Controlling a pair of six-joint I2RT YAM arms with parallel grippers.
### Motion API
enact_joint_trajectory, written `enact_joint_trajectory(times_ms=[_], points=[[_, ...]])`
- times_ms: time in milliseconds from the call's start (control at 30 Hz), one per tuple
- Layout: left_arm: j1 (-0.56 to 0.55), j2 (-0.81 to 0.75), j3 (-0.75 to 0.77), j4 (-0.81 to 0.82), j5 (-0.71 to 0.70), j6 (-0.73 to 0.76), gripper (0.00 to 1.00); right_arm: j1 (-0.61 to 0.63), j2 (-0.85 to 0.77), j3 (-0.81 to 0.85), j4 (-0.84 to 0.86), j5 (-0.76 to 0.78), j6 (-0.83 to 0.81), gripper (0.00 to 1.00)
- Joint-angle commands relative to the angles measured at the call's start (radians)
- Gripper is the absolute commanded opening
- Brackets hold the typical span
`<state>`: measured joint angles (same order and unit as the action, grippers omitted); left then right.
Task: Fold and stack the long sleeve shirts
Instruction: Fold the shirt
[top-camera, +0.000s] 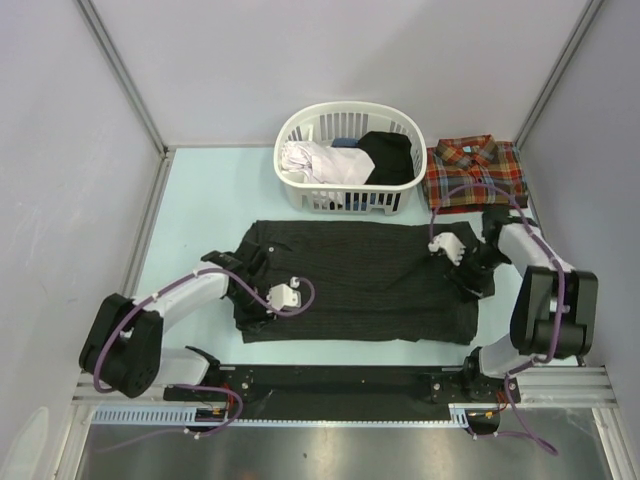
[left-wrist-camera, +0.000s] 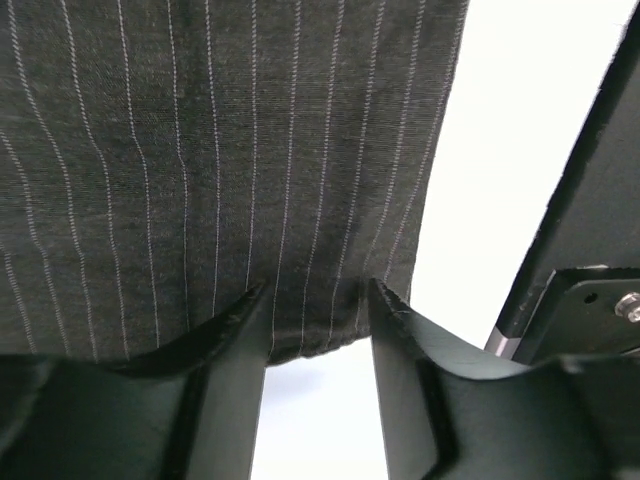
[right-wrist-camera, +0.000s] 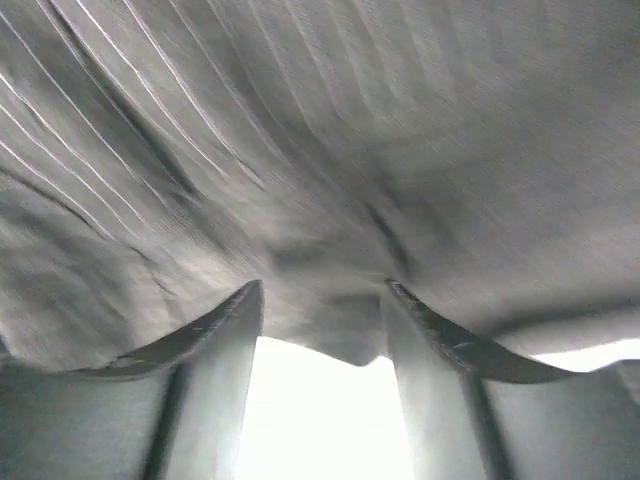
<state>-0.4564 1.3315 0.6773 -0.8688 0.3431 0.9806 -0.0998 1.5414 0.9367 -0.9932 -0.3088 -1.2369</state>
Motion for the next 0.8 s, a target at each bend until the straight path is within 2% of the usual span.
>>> enact_joint_trajectory(times_ms=[0, 33, 67, 100, 167, 333, 600, 700, 733, 767], points=[[-0.062, -0.087, -0.002, -0.058, 0.017, 0.04, 0.53, -0.083, -0.18, 0.034, -0.214, -0.044, -0.252, 0.62], [-0.082, -0.1, -0.013, -0.062, 0.008, 0.038, 0.54, -0.086, -0.257, 0.018, -0.254, -0.041, -0.287, 0.66], [-0.102, -0.119, -0.024, -0.062, -0.015, 0.036, 0.56, -0.087, -0.292, -0.011, -0.327, -0.041, -0.361, 0.75], [-0.137, -0.127, -0.045, -0.058, -0.025, 0.033, 0.57, -0.084, -0.334, -0.031, -0.361, -0.039, -0.395, 0.81], [-0.162, -0.129, -0.059, -0.038, -0.039, 0.01, 0.59, -0.072, -0.427, -0.1, -0.403, -0.03, -0.462, 0.86], [-0.205, -0.106, -0.079, -0.012, -0.069, -0.019, 0.67, -0.011, -0.515, -0.202, -0.427, 0.017, -0.526, 0.86], [-0.263, -0.101, -0.122, 0.03, -0.095, -0.054, 0.63, 0.057, -0.506, -0.23, -0.446, -0.004, -0.533, 0.83], [-0.283, -0.088, -0.133, 0.063, -0.115, -0.066, 0.6, 0.142, -0.478, -0.254, -0.403, -0.012, -0.494, 0.76], [-0.287, -0.078, -0.133, 0.065, -0.118, -0.068, 0.58, 0.165, -0.468, -0.259, -0.38, -0.013, -0.46, 0.6], [-0.289, -0.077, -0.133, 0.068, -0.118, -0.071, 0.56, 0.199, -0.457, -0.257, -0.372, -0.018, -0.437, 0.49]])
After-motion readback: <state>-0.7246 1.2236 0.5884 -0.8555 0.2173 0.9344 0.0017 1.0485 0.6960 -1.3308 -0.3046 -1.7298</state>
